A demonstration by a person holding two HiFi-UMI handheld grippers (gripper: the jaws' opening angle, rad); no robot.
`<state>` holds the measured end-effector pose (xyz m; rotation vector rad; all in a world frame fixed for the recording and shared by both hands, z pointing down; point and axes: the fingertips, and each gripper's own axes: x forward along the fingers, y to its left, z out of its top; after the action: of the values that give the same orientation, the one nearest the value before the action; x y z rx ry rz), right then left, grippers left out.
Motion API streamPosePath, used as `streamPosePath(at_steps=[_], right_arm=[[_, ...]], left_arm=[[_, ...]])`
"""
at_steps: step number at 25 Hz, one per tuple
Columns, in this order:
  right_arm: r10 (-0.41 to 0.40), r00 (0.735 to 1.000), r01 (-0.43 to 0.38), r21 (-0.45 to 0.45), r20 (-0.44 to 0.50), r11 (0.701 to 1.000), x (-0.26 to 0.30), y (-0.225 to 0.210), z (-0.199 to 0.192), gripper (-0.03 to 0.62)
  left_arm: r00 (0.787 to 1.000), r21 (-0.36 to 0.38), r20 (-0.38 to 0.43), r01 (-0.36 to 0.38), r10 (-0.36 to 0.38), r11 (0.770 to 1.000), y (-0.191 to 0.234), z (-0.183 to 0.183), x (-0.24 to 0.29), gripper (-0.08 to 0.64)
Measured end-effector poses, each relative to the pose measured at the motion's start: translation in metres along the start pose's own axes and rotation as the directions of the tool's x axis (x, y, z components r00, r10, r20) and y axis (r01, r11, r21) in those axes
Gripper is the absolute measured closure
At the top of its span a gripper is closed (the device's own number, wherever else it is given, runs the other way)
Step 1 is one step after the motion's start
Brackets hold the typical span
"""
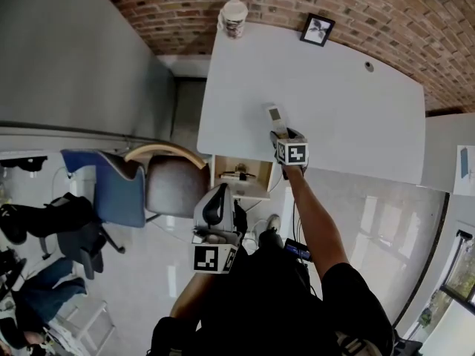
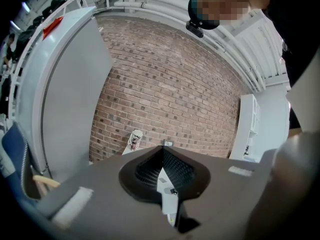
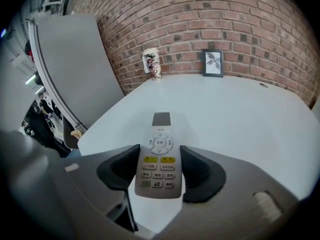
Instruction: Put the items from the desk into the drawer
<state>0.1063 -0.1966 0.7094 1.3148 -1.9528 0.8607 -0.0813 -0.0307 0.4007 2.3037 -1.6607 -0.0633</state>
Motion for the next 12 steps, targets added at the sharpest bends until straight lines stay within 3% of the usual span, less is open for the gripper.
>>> streamPosePath(at_steps=[6,12], right_arm=[[0.052,0.998,-0.051,-0.016,0.032,0.999,-0.032,0.017,-0.01,0.341],[0.143,0.988,-0.136,-0.104,0.059,0.985,-0.068,0.047,-0.025,0.341]], left_arm=[[0.999,0.0,0.022,-0.025,0.025,1.0,-0.01,0.004,-0.017,0.54],[0.997,-0.001,0.049,-0.059,0.059,0.998,-0.021,0.005,-0.039,0.54]])
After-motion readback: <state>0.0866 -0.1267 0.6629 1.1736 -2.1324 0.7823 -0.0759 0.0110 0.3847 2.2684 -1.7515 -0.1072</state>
